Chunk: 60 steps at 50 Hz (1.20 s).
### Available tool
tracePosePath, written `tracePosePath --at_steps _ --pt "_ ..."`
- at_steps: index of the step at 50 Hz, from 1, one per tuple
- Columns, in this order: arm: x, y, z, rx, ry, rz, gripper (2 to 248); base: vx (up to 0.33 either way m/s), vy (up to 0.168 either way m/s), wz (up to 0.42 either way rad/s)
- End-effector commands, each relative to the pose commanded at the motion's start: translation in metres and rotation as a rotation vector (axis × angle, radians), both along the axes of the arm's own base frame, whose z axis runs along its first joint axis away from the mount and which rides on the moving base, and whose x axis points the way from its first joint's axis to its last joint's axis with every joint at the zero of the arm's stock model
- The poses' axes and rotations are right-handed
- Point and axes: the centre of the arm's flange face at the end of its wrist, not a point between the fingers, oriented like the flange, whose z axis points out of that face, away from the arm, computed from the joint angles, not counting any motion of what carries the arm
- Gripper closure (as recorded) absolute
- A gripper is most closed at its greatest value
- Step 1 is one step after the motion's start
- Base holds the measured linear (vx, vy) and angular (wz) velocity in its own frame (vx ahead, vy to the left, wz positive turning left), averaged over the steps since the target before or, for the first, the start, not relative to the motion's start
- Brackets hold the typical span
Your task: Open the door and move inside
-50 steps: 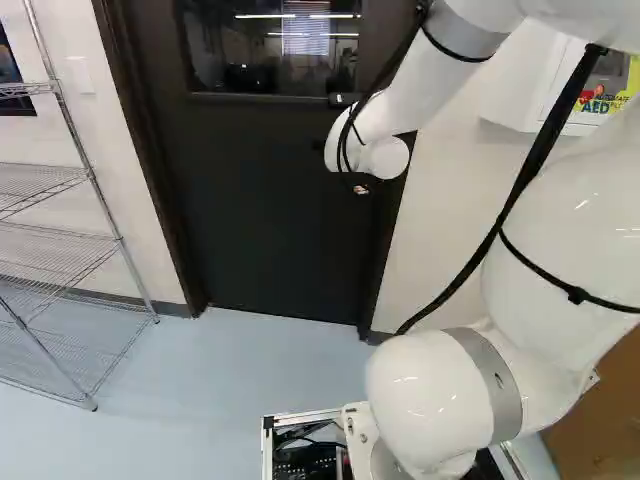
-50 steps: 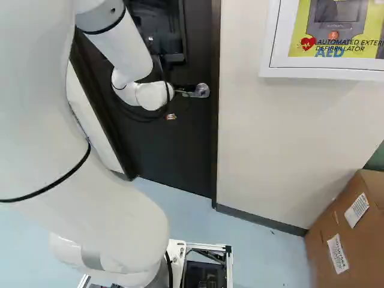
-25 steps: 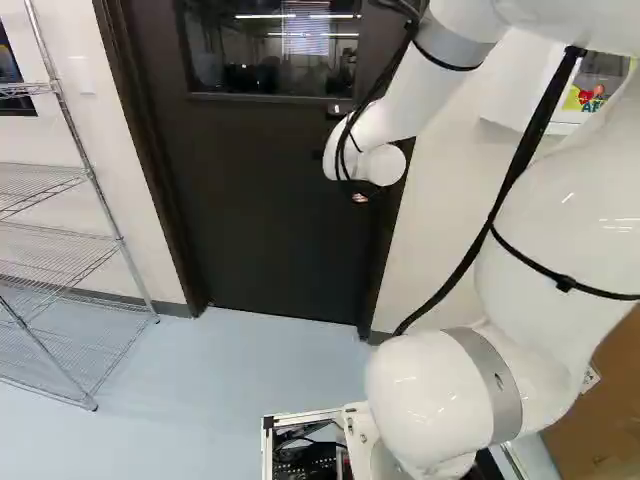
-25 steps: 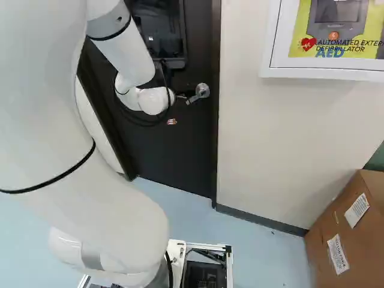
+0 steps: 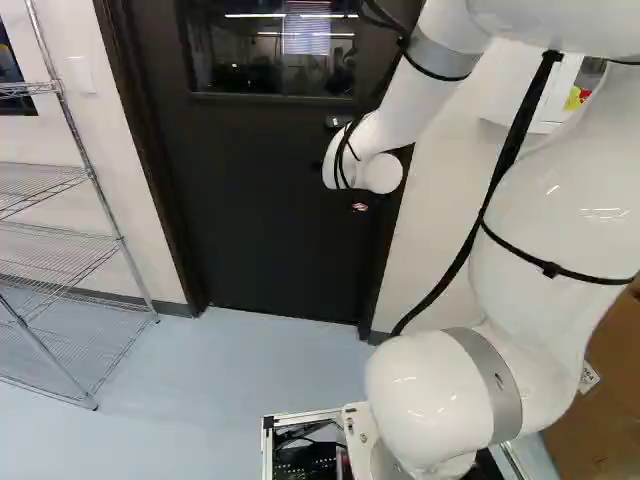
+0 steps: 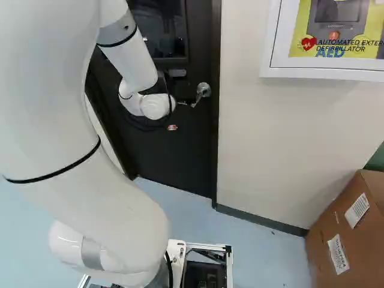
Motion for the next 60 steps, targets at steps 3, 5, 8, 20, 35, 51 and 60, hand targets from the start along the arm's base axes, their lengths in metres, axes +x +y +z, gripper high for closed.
tracePosePath --at_steps 3,5,8,20,35,51,60 --pt "0.0 0.0 -0.003 0.0 0.007 0.0 3 0.0 0.0 0.0" --pt "0.001 0.0 -0.005 0.0 0.011 0.0 3 0.0 0.0 0.0" --pt "0.001 0.0 -0.008 0.0 0.018 0.0 3 0.0 0.0 0.0" --pt "0.003 0.0 -0.021 -0.001 0.046 0.0 3 0.0 0.0 0.0" --pt "0.004 0.0 -0.026 0.0 0.057 -0.002 3 0.0 0.0 0.0" --pt "0.004 -0.003 -0.027 0.027 0.058 -0.043 3 0.0 0.0 0.0" --pt "0.008 -0.005 -0.027 0.045 0.057 -0.071 3 0.0 0.0 0.0"
